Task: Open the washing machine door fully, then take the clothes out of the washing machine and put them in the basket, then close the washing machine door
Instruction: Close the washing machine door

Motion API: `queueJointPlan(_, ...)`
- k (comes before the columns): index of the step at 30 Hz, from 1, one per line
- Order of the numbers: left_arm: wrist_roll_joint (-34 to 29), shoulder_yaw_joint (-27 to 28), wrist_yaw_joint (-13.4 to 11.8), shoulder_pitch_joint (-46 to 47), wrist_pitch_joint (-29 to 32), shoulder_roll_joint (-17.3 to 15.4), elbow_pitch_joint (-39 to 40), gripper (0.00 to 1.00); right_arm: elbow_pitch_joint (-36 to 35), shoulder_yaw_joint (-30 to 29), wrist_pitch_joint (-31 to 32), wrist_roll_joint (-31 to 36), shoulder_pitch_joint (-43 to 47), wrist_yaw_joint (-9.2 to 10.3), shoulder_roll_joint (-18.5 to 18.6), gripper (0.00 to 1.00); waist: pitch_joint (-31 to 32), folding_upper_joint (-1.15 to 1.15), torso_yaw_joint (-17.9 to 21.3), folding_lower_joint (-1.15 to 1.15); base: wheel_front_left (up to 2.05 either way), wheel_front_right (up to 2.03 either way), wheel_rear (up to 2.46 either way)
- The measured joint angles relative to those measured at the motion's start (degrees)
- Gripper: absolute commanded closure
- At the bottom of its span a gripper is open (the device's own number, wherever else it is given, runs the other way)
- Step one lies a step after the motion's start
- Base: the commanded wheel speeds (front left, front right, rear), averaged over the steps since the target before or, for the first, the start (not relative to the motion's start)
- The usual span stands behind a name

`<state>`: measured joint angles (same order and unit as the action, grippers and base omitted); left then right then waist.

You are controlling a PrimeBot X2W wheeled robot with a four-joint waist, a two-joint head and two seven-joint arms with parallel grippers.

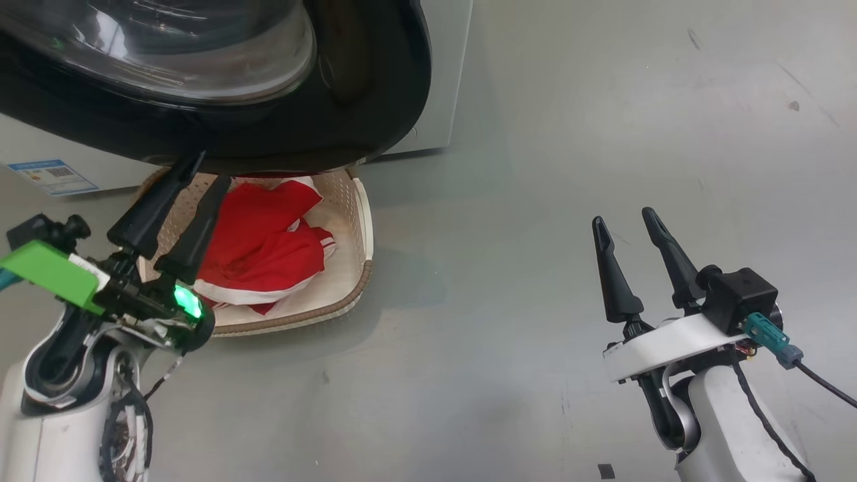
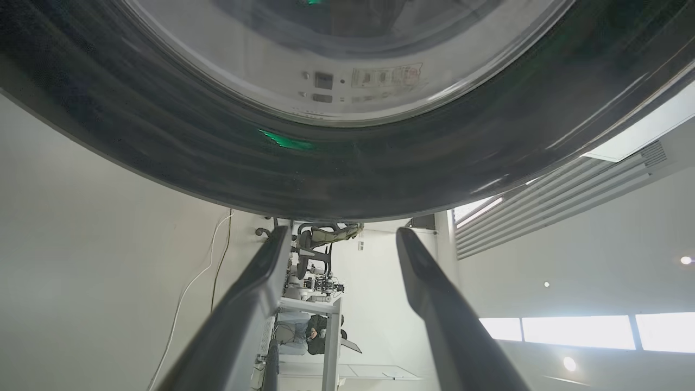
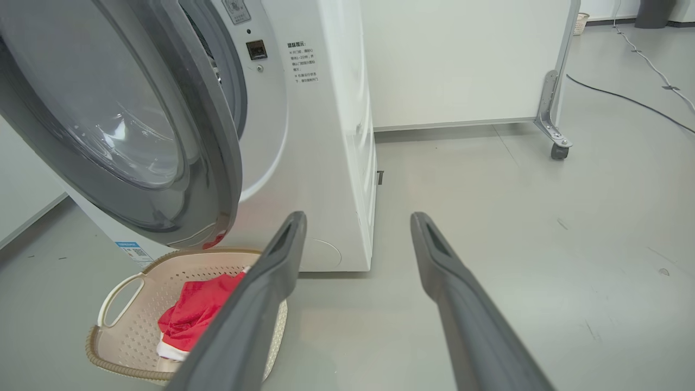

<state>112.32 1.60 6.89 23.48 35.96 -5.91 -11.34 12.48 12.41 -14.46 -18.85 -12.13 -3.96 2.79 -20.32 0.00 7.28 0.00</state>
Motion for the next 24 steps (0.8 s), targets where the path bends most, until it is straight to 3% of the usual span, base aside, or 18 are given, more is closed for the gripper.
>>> queueJointPlan(11, -1.33, 5.70, 0.00, -11.98, -3.47, 3.16, 7.49, 0.00, 1.05, -1.40, 0.00, 0.43, 2.80, 0.00, 0.00, 0.00, 4.73, 0.00, -2.43, 0.00, 0.00, 0.00, 0.00)
queueJointPlan(24, -10.88, 6.35, 0.00, -22.90, -8.54, 3.43, 12.51, 0.00, 1.90, -2.45, 0.01, 1.46, 6.78, 0.00, 0.00, 0.00, 10.54, 0.00, -4.99, 0.00, 0.00, 0.00, 0.00)
